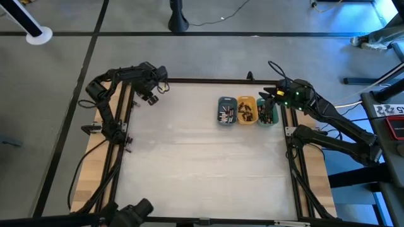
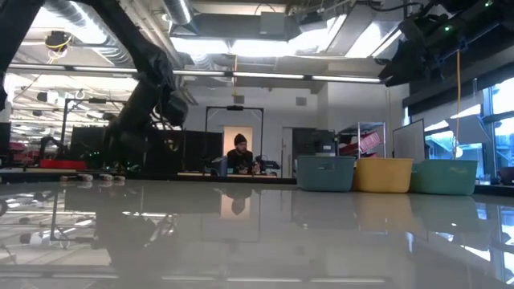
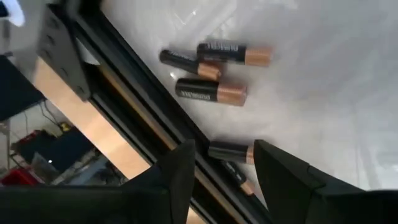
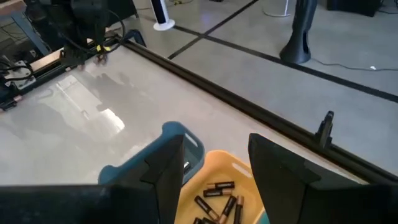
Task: Sort batteries
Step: Put the black battery into the green bin
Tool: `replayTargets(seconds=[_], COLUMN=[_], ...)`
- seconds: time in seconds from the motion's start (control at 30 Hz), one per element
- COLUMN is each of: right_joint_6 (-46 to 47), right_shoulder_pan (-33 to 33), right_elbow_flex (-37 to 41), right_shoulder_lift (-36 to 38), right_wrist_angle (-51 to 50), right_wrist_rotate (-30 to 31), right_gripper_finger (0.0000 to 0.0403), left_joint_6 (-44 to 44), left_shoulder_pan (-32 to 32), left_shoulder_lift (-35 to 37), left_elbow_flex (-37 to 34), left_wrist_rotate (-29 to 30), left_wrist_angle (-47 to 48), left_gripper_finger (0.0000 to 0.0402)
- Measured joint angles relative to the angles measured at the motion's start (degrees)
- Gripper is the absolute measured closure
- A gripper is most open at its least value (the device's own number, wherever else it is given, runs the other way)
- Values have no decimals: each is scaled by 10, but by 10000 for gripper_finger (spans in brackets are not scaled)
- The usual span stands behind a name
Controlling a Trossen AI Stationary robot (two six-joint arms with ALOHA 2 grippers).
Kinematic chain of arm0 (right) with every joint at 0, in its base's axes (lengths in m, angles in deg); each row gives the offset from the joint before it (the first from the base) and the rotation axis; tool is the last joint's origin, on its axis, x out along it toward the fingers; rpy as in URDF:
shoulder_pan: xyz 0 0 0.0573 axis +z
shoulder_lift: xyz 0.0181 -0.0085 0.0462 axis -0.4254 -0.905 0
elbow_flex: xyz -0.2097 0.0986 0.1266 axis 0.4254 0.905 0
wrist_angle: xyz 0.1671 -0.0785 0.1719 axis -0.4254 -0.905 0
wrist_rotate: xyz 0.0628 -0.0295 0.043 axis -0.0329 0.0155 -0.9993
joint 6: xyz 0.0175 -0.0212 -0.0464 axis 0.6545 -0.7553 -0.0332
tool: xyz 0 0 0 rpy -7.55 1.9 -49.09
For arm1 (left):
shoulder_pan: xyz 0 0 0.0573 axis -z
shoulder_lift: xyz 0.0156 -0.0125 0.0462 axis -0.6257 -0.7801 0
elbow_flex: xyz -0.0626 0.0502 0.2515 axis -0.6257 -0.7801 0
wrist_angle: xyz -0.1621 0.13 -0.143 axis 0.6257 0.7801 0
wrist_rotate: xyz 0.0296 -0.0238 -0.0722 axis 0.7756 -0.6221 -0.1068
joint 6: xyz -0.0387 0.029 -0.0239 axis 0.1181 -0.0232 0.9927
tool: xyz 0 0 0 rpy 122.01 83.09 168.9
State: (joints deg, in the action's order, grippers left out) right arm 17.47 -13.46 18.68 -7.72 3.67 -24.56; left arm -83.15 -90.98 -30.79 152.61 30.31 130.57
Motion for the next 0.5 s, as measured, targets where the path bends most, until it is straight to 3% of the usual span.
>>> replayTargets(seconds=[0.27, 0.5], right_joint_6=[21, 24], right_shoulder_pan=[0, 0], right_elbow_flex=[0, 0], right_shoulder_lift=[-35, -58], right_wrist_angle=[5, 6], right_wrist_rotate=[-42, -54], right_gripper_finger=[221, 221], left_joint_6=[78, 77], left_shoulder_pan=[-35, -39], left_shoulder_lift=[0, 0], left_elbow_flex=[-23, -22], left_wrist_rotate=[-37, -54], left_wrist_angle=[-42, -61], left_gripper_finger=[247, 247])
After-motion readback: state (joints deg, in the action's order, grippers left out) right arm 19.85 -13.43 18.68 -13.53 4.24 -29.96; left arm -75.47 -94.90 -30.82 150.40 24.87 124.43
